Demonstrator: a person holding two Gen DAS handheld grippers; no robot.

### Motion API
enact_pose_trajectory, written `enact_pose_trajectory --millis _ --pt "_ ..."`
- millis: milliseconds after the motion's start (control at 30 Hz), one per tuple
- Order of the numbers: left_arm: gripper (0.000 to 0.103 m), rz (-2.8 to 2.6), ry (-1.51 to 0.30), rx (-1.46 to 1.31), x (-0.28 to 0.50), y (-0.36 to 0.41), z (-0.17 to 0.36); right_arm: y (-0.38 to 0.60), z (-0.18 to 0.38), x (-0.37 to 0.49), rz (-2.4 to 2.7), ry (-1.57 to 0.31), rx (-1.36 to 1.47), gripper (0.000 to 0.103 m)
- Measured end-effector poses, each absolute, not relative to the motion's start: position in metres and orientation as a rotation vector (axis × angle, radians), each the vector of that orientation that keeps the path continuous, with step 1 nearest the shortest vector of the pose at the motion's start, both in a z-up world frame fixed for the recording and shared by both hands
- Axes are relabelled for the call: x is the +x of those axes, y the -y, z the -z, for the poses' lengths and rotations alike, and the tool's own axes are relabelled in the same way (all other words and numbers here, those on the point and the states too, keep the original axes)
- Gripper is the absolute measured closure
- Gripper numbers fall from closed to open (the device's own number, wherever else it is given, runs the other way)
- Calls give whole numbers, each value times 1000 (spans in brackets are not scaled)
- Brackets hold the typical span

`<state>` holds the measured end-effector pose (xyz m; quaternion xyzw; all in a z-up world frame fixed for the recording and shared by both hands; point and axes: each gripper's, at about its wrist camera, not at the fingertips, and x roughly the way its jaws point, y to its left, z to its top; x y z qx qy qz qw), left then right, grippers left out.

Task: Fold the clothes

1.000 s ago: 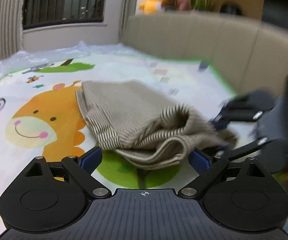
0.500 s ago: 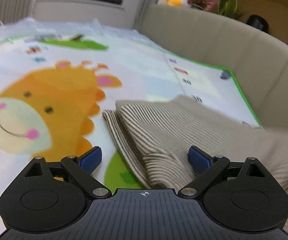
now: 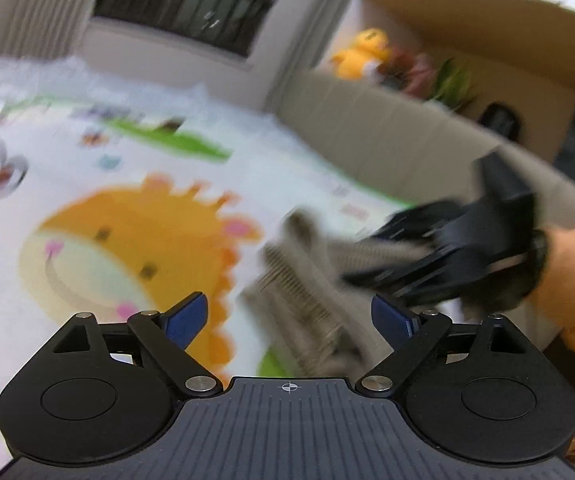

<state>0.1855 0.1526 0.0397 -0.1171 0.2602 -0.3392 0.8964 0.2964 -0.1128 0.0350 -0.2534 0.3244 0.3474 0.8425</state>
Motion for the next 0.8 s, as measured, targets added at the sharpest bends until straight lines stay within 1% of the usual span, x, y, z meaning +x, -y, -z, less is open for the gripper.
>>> enact_pose_trajectory --millis 100,267,400,500,567,600,633,667,800 --pt "10 803 -477 -241 185 -129 -54 109 -37 292 -738 -676 -541 62" --pt "10 839 -488 -239 197 -94 -47 112 -57 268 -766 -649 -557 72" --pt "9 825 -496 -228 198 -95 -43 118 -77 248 -858 -630 -553 72" --pt "9 768 -517 -183 204 -87 -35 112 -66 260 -842 -622 -563 70" --pt "12 713 -553 -150 209 -84 -25 113 -52 277 -790 -633 -553 51" --pt "13 683 -580 -135 212 -84 -19 117 -51 283 -765 -629 -538 44" --pt "13 655 -605 -123 215 -85 -12 121 -51 288 -740 -625 -523 32" --pt "10 635 -620 -125 218 -88 -8 126 -52 293 -713 -618 -506 30" --pt "8 610 -613 -122 224 -97 -7 154 -86 274 -511 -480 -364 30"
